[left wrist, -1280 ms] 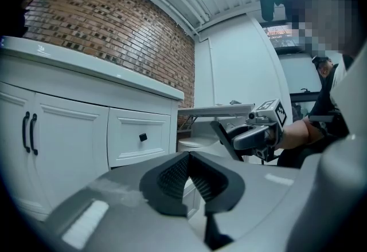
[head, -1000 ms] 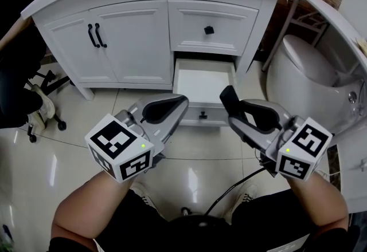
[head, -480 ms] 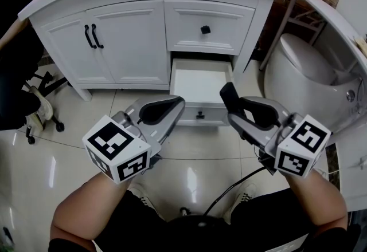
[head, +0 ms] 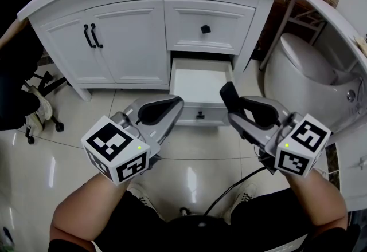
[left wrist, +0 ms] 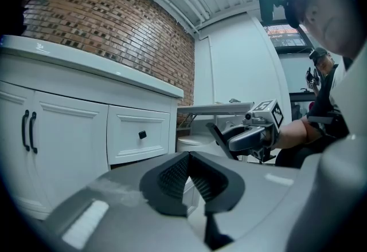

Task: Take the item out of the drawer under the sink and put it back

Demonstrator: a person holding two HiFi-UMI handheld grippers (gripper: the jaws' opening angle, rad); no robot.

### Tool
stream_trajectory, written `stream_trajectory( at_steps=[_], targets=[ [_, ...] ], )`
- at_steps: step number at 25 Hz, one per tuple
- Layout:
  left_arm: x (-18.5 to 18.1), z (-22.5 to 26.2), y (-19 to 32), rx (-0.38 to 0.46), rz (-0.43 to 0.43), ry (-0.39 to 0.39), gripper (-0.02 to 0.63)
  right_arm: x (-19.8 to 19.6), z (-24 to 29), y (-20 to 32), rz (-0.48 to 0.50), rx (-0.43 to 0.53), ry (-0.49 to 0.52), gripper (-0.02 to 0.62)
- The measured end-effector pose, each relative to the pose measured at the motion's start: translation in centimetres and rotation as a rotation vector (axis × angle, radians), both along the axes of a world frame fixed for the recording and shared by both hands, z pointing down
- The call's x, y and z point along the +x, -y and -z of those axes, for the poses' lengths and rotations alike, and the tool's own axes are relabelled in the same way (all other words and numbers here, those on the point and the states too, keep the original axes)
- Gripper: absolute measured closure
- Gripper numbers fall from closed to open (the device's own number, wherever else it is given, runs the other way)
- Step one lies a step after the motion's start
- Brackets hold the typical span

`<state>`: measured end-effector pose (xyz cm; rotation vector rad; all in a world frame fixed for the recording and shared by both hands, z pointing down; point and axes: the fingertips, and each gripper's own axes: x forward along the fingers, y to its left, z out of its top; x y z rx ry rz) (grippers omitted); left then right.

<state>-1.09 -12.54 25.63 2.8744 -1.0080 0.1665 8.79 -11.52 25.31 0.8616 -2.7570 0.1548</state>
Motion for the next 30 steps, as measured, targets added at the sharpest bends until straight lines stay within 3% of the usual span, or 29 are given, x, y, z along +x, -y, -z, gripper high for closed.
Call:
stream_trajectory(
  at_steps=[30],
  targets=[
    [-0.2,-0.1,0.1,-0.003,0.004,-0.006,0.600,0.0,0.1,1.4,-0.026,0.010,-0.019,0.431]
  ],
)
